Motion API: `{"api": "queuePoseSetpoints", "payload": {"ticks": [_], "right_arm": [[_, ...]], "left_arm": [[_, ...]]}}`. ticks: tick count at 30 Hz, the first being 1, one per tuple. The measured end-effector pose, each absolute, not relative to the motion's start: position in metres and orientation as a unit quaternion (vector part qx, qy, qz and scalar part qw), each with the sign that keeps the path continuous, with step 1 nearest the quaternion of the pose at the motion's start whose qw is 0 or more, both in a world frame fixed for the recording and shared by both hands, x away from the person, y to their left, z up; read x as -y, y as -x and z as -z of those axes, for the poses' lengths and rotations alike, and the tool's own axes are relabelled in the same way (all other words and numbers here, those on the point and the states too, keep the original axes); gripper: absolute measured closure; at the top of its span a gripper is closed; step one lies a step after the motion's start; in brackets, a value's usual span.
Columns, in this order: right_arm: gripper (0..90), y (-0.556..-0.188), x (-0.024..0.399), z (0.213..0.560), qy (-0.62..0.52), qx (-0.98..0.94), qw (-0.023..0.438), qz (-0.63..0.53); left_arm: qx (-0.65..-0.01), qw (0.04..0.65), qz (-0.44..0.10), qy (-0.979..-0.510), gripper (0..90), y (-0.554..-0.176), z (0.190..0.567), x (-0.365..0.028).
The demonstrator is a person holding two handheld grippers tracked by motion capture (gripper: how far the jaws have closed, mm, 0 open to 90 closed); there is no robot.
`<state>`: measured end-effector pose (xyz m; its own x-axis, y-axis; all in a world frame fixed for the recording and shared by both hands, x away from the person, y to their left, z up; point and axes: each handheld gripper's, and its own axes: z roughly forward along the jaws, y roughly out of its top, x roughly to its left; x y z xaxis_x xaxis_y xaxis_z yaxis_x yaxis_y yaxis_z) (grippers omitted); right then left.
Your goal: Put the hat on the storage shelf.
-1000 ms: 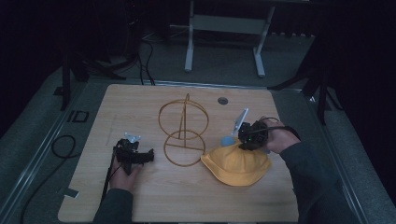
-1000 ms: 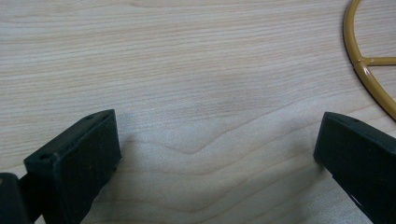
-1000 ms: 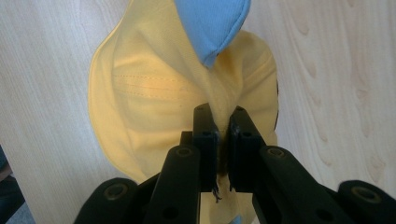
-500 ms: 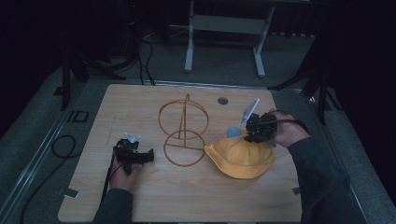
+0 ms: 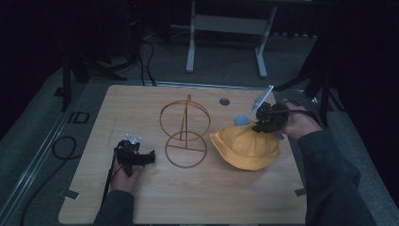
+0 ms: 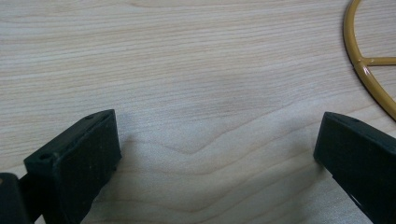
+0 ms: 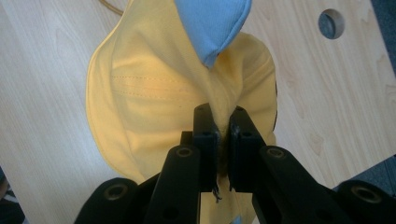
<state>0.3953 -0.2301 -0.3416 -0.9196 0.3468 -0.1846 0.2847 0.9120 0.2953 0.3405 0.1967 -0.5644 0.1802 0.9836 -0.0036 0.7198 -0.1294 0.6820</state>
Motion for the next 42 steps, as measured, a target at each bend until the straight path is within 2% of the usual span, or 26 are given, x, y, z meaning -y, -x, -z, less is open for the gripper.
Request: {"api": "queuePoseSetpoints", "payload": {"ticks": [17, 42], "right_arm": [[84.2, -0.404, 0.248, 0.311, -0.190, -0.955, 0.140, -0.180], [84.2, -0.403, 0.248, 0.274, -0.194, -0.939, 0.162, -0.234]], "left_arm": [[-0.596, 0.282, -0.233, -0.714, 0.4, -0.340, 0.564, -0.197], [-0.596, 0.282, -0.234, -0.714, 0.4, -0.341, 0.564, -0.197]]}}
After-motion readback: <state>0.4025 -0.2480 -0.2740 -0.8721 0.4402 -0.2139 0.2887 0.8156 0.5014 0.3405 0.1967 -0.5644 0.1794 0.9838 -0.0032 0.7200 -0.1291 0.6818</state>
